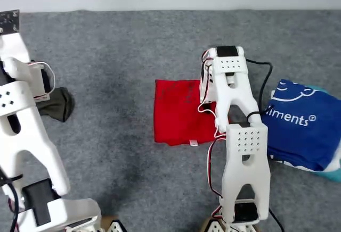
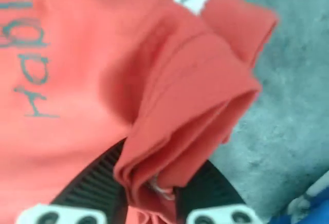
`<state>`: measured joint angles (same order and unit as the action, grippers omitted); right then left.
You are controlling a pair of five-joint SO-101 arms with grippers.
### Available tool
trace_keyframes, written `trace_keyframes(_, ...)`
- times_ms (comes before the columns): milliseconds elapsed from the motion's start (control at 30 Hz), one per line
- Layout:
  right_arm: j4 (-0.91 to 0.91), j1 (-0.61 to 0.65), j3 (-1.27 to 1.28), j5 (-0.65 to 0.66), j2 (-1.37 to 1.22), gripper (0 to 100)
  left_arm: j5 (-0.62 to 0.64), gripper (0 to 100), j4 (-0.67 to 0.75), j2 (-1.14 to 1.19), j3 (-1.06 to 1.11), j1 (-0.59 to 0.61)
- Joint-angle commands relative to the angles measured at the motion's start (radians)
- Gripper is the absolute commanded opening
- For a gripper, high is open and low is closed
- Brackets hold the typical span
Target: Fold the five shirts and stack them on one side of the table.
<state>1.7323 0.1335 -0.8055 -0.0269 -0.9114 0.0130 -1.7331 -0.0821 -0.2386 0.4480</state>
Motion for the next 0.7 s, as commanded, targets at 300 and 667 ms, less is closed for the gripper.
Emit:
trace_keyframes(300, -0.240, -0.107, -0.347, 0.930, -0.050, 1.0, -0.008, 0, -0.020, -0.037, -0.004, -0.002)
trace_keyframes(667, -0.252, -0.027, -0.404, 0.930, -0.127, 12.7, -0.025, 0, -0.020, -0.037, -0.004, -0.002)
